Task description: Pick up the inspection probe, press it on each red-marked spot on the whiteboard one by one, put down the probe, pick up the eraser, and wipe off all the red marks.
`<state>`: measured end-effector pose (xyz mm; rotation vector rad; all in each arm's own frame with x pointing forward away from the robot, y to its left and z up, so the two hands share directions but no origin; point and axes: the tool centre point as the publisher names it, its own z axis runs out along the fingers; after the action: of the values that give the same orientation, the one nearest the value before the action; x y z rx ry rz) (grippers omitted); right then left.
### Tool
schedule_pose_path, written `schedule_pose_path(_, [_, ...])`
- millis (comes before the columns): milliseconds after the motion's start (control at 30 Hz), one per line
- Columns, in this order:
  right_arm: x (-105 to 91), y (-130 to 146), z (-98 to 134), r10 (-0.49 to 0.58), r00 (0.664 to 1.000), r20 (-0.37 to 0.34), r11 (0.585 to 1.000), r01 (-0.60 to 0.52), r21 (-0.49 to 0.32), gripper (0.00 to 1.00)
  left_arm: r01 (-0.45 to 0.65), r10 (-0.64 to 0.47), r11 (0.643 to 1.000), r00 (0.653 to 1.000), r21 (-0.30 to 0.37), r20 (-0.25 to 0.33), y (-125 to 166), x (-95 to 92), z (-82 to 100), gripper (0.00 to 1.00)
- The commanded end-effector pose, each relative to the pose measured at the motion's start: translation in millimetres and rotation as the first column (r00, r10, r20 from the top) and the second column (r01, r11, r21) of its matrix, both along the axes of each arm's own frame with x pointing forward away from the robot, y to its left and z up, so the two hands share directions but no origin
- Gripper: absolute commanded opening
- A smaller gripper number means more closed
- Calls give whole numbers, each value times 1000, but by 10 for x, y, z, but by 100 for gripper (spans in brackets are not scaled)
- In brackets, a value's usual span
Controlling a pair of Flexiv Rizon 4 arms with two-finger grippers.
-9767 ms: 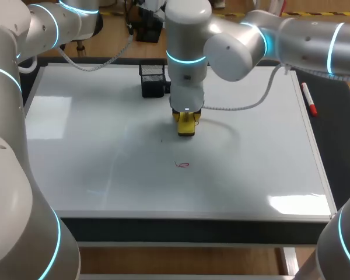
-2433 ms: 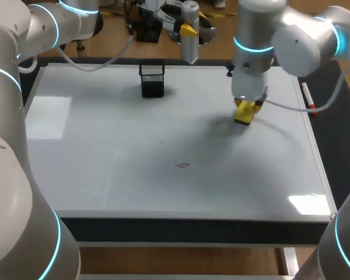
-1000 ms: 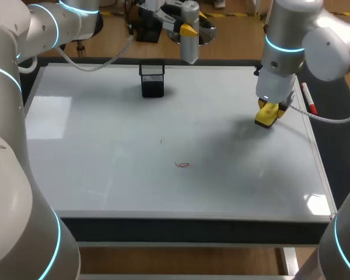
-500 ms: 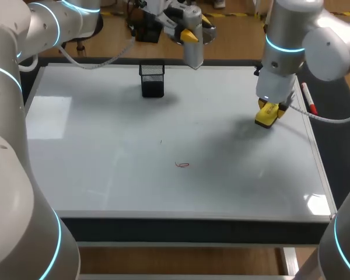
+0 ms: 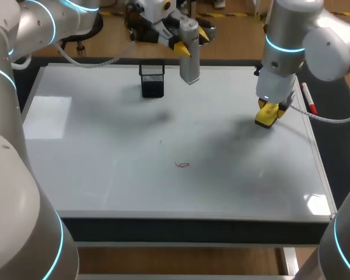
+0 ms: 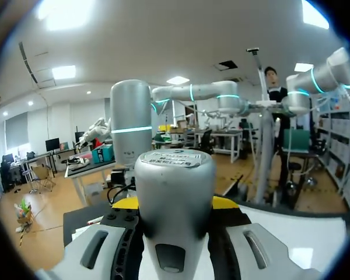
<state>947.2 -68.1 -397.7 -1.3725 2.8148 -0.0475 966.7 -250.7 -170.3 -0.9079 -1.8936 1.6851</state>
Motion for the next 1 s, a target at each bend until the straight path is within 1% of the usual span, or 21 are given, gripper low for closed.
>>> schedule_pose_path(33, [6,-6,7,2,1000,-1,1000,-2,-3,0,-147,145,989,987,22,68,102,-428,49,0])
schedule_pose_path(300, [6,-6,7,2,1000,-1,1000,-2,-3,0,-128,125,990,991,52,53,192,-841,-43,0])
schedule_pose_path(367, [6,-6,7,2,1000,-1,1000,-2,-3,0,-129,126,989,991,71,53,221,-941,-73,0])
schedule_pose_path(500, [6,-6,7,2,1000,-1,1000,-2,-3,0,-135,132,988,990,73,45,284,-1128,-129,0])
schedule_pose_path(700, [6,-6,7,2,1000,-1,1000,-2,-3,0,-152,149,987,988,61,46,349,-1331,-211,0])
schedule_pose_path(800, [6,-6,7,2,1000,-1,1000,-2,-3,0,-152,150,987,987,51,51,343,-1404,-255,0])
schedule_pose_path(833, [6,-6,7,2,1000,-1,1000,-2,-3,0,-153,151,988,987,36,49,342,-1424,-268,0])
schedule_pose_path(1000, [6,-6,7,2,1000,-1,1000,-2,-3,0,-155,154,987,987,41,45,308,-1522,-336,0])
